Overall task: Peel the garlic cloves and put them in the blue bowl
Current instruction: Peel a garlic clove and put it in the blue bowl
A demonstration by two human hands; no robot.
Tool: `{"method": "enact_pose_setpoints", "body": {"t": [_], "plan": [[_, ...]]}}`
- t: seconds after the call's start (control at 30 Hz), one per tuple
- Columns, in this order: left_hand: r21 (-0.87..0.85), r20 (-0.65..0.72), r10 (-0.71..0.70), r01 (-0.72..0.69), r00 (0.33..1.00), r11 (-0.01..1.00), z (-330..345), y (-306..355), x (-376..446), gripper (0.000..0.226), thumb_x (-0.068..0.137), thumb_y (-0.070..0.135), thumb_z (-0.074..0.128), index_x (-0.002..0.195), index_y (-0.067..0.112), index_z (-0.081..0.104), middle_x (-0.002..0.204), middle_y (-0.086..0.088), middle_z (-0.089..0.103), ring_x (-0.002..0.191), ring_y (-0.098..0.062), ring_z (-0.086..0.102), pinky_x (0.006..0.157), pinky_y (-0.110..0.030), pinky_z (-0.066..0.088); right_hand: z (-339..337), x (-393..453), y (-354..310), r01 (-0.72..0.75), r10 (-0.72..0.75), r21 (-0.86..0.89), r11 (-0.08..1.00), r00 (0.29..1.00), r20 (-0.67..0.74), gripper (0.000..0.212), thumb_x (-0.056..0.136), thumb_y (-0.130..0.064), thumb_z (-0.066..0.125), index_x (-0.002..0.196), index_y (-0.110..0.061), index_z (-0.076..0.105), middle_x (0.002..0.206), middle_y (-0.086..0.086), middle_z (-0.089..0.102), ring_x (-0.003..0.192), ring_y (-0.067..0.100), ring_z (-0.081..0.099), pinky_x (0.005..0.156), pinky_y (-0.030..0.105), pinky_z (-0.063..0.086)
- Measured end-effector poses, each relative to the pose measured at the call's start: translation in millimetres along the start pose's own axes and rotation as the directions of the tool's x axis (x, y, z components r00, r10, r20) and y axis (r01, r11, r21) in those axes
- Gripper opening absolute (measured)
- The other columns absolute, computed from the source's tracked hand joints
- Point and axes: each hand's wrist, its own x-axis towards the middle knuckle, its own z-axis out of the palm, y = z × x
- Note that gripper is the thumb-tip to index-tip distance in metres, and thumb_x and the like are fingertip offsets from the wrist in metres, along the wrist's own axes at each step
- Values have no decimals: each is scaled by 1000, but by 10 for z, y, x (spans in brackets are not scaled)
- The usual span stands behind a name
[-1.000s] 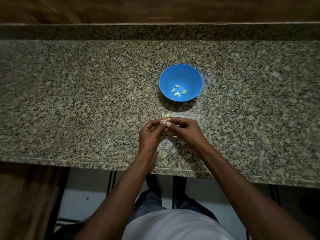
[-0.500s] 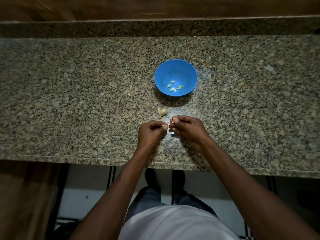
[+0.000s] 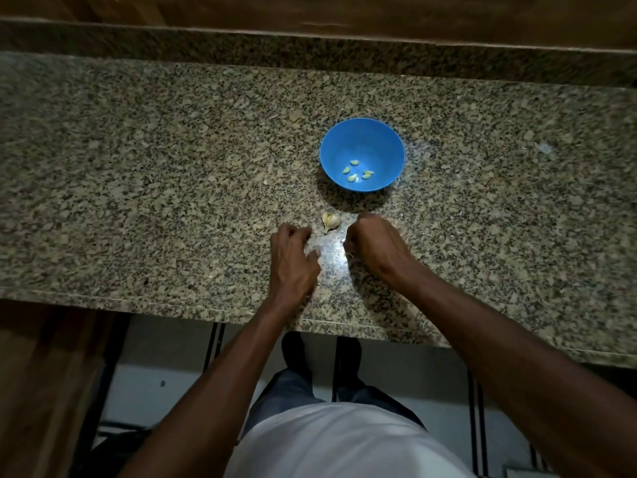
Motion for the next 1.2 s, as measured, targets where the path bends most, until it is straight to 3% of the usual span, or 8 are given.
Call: {"method": "enact_pose_setpoints", "body": {"t": [0.17, 0.3, 0.4, 0.77, 0.93, 1.07, 1.13, 1.2], "plan": [[-9, 43, 5, -5, 999, 1000, -41, -58, 89, 45, 91, 19, 76, 133, 11, 63, 123, -3, 51, 122, -21, 45, 100, -38, 48, -50, 65, -137, 98, -96, -138, 986, 995, 19, 48, 89, 5, 60, 62, -18, 27, 68, 12, 45, 58, 25, 45, 54, 45, 41], [-8, 62, 13, -12, 998, 1000, -44, -78, 125, 46, 90, 22, 78, 131, 11, 62, 125, -4, 52, 123, -22, 44, 98, -37, 47, -139, 160, -265, 35, -19, -189, 981, 996, 85, 10, 100, 1, 51, 95, -2, 59, 93, 24, 59, 76, 34, 53, 65, 41, 33], [0, 65, 8, -8, 998, 1000, -40, -90, 142, 47, 88, 23, 80, 130, 12, 62, 122, -5, 55, 121, -24, 46, 96, -38, 47, -161, 234, -347, 21, 11, -239, 971, 991, 132, 15, 101, 0, 50, 112, -1, 60, 111, 22, 61, 101, 40, 62, 70, 40, 37], [22, 86, -42, 40, 995, 999, -6, -72, 201, 22, 84, 18, 83, 97, 20, 65, 107, 0, 61, 109, -22, 53, 87, -37, 49, -154, 311, -581, -64, 108, -297, 953, 985, 132, 13, 98, 1, 60, 107, -5, 66, 104, 16, 68, 98, 37, 69, 66, 38, 41], [-148, 48, -73, 80, 996, 986, -8, 35, 125, 16, 86, 12, 81, 99, 16, 72, 91, 3, 71, 83, -8, 66, 68, -22, 55, -24, 119, -128, -265, 263, 194, 945, 964, 35, 9, 83, 0, 79, 76, -4, 74, 75, 6, 73, 65, 18, 69, 64, 36, 60], [-423, 138, -27, 83, 990, 902, -17, 159, 44, 32, 90, 4, 77, 121, 12, 75, 99, -3, 75, 86, -6, 72, 73, -24, 63, 36, -220, 51, -343, 394, 782, 520, 909, 136, 11, 89, -4, 81, 99, -1, 82, 83, 15, 79, 74, 21, 77, 76, 41, 66], [-525, 171, 8, 84, 985, 847, -26, 241, -1, 35, 91, -1, 75, 125, 8, 74, 105, -8, 75, 86, -4, 73, 69, -16, 58, 51, -332, 25, -340, 382, 881, 328, 901, 205, 18, 94, 0, 75, 111, 5, 77, 96, 28, 77, 82, 30, 74, 83, 48, 65], [-560, 174, 19, 83, 985, 824, -8, 290, -23, 32, 90, -3, 75, 121, 4, 75, 103, -7, 76, 85, 1, 74, 68, -13, 56, 73, -377, -1, -342, 354, 899, 274, 905, 236, 20, 95, -1, 73, 114, 3, 77, 104, 28, 77, 91, 37, 74, 89, 52, 63]]}}
